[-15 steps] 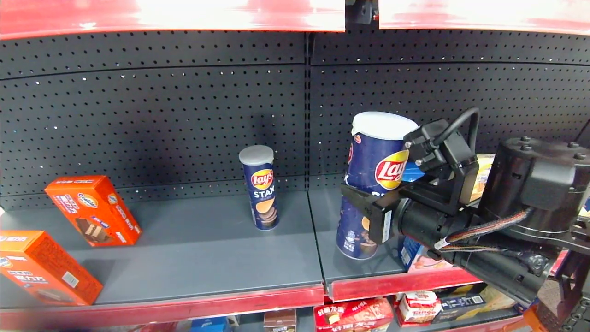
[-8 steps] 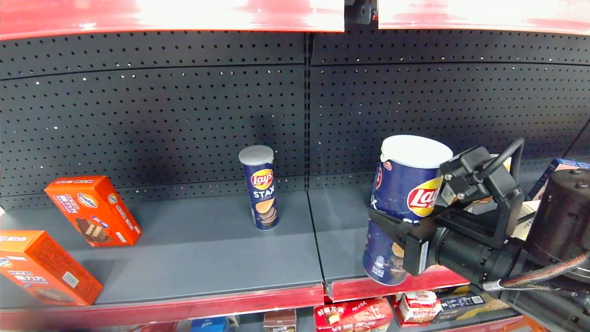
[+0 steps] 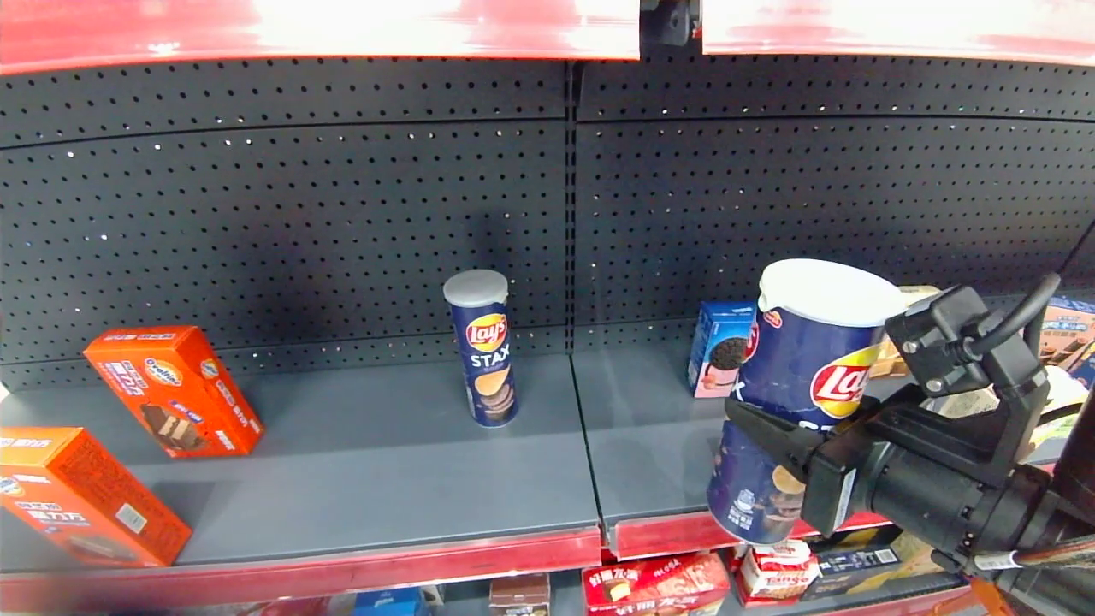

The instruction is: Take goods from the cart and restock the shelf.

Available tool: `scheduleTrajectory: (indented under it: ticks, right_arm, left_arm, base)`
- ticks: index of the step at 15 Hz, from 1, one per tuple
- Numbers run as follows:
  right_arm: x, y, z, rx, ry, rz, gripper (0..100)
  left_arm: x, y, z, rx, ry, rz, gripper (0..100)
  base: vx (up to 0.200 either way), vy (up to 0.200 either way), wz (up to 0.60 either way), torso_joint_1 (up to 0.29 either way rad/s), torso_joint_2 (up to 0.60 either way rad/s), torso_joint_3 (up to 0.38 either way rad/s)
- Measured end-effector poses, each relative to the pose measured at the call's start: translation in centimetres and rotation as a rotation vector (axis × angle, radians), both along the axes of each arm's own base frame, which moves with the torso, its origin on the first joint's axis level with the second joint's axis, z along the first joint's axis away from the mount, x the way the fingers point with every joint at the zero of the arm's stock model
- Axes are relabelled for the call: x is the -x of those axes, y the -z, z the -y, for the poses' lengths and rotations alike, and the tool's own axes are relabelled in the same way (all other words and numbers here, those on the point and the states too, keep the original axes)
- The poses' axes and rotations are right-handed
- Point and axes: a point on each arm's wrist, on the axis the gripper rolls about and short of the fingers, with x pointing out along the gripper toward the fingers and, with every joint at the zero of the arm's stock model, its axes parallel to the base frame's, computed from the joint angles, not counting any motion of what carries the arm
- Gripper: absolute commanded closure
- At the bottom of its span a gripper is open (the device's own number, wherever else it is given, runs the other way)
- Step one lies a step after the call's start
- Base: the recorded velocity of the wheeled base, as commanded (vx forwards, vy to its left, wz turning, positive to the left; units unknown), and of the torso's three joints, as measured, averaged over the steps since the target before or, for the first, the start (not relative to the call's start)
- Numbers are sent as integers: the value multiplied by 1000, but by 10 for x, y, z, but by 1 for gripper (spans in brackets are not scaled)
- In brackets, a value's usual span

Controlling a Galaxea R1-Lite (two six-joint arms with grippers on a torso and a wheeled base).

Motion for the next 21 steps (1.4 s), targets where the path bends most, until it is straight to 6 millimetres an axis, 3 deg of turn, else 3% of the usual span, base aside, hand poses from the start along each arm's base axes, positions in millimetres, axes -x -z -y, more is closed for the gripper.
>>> scheduleTrajectory:
  ticks: [4,6,10,14,18,21]
  right_arm:
    - [0,-8,-1,-18,-3,21,100]
    - [0,-8,-1,-19,-1,23,100]
    - [-1,-10,-1,-24,2,29,100]
    - [-1,-10,0,-23,6,29,100]
    - [-1,-13,-1,-31,1,36,100]
    - [-2,-15,-3,-34,-6,39,100]
  left_arm:
    - [-16,-33,1,-47,120,-63,0]
    - [-35,-46,3,-72,118,-110,0]
    - [-103,-71,13,-85,111,-113,0]
    - [-162,-64,27,-67,233,-190,0]
    - [-215,-60,39,-19,379,-133,0]
    - [-249,-45,44,-12,429,-140,0]
  base:
    - [0,0,0,0,0,0]
    - [0,0,0,0,0,0]
    - [0,0,0,0,0,0]
    - [0,0,0,0,0,0]
    - [0,0,0,0,0,0]
    - [0,0,0,0,0,0]
